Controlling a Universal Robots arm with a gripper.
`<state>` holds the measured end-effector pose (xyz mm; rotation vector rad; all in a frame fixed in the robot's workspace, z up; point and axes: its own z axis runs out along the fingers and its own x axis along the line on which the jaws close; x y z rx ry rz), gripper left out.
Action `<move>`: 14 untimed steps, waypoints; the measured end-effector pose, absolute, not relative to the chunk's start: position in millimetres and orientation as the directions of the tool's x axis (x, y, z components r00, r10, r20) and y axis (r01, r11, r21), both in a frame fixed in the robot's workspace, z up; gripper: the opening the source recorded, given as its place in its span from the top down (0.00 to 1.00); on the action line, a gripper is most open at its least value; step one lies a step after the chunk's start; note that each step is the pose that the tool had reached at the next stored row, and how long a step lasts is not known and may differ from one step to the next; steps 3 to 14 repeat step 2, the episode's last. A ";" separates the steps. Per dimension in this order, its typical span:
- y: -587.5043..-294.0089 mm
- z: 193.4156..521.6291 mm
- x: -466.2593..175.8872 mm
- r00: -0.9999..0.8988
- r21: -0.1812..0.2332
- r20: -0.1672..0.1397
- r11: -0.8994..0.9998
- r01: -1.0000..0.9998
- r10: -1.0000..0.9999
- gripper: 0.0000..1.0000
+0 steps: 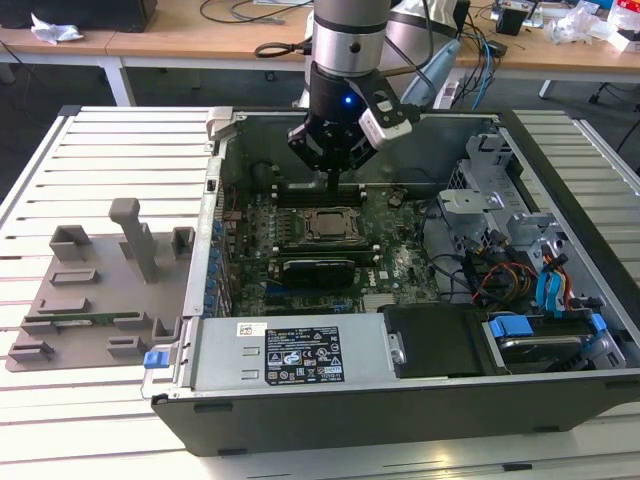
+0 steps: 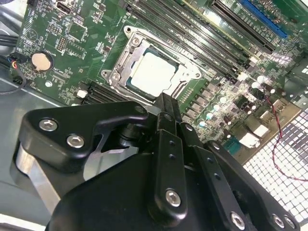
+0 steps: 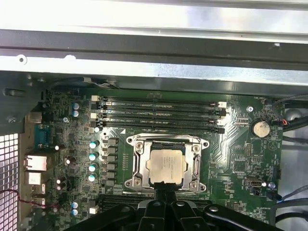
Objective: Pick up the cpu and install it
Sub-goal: 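Install the second cpu locking lever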
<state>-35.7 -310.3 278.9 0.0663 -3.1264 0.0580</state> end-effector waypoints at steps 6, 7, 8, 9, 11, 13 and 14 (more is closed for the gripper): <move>-310.3 278.9 -35.6 -0.999 -0.037 0.015 0.998 -0.043 -0.042 0.89; -310.3 278.9 -35.6 -0.999 -0.037 0.015 0.998 -0.043 -0.042 0.89; -310.3 278.9 -35.6 -0.999 -0.037 0.015 0.998 -0.043 -0.042 0.89; -310.3 278.9 -35.6 -0.999 -0.037 0.015 0.998 -0.043 -0.042 0.89; -310.3 278.9 -35.6 -0.999 -0.037 0.015 0.998 -0.043 -0.042 0.89; -310.3 278.9 -35.6 -0.999 -0.037 0.015 0.998 -0.043 -0.042 0.89; -310.3 278.9 -35.6 -0.999 -0.037 0.015 0.998 -0.043 -0.042 0.89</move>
